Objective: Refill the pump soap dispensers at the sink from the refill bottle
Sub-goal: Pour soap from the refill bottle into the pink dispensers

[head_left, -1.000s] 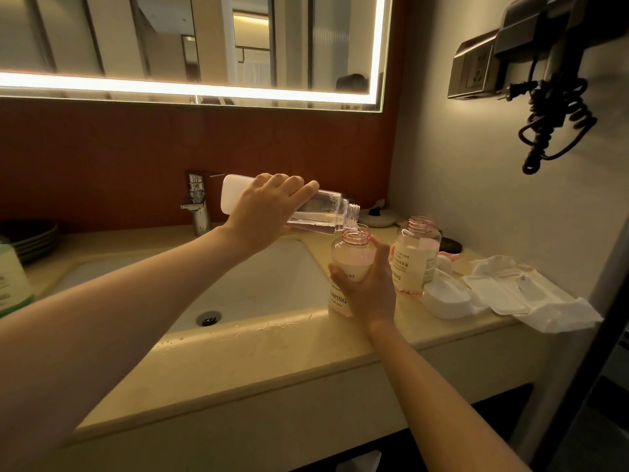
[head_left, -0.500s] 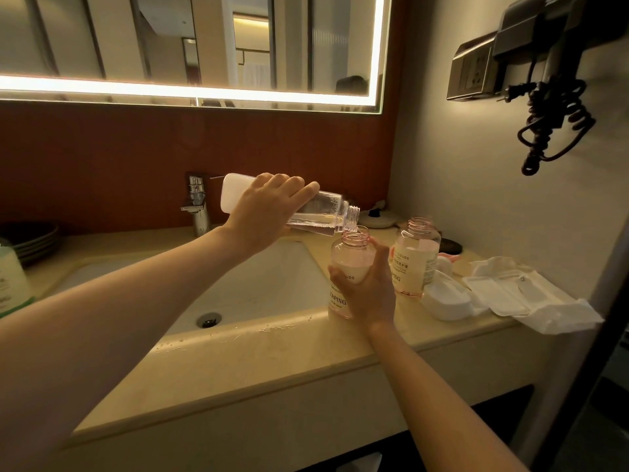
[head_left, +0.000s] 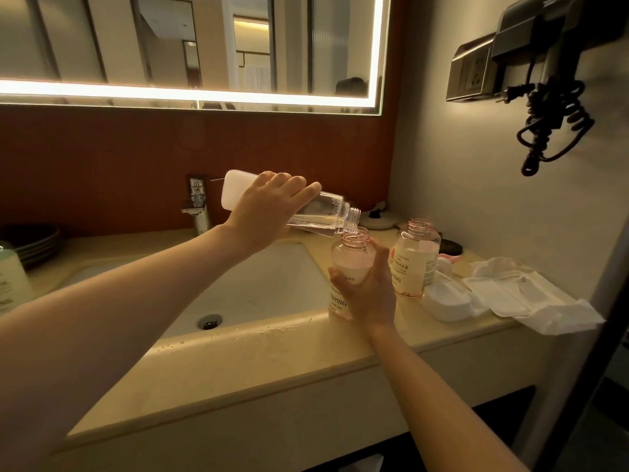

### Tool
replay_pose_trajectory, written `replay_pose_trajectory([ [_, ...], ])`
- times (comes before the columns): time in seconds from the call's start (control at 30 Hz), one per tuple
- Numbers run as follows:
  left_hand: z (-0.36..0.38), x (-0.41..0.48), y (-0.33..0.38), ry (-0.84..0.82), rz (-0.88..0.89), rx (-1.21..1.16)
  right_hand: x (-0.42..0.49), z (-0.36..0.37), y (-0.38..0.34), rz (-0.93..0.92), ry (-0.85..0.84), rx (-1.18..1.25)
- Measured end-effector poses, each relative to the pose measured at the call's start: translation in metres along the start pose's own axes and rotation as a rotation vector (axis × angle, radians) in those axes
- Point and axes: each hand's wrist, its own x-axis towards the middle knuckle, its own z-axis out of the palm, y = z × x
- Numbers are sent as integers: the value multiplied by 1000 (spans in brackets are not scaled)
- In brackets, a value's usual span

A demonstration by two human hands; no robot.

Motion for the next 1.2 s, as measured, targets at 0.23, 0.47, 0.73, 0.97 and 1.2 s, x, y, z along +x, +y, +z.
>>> replay_pose_trajectory([
  [0.23,-3,2,-2,-15,18,9,-1,0,0,-3,-4,9],
  [0.47,-6,5,-2,-47,22,16,-2,-1,-1,-6,2,7],
  [0.73,-10,8,-2,-28,40,35,-1,-1,-2,-3,-2,-4],
  [0.97,-12,12,-3,-53,44,80,-1,-1,-1,-12,-8,-12],
  [1.2,-13,15,-3,-63,66,135,-2,-2,-3,-23,4,21],
])
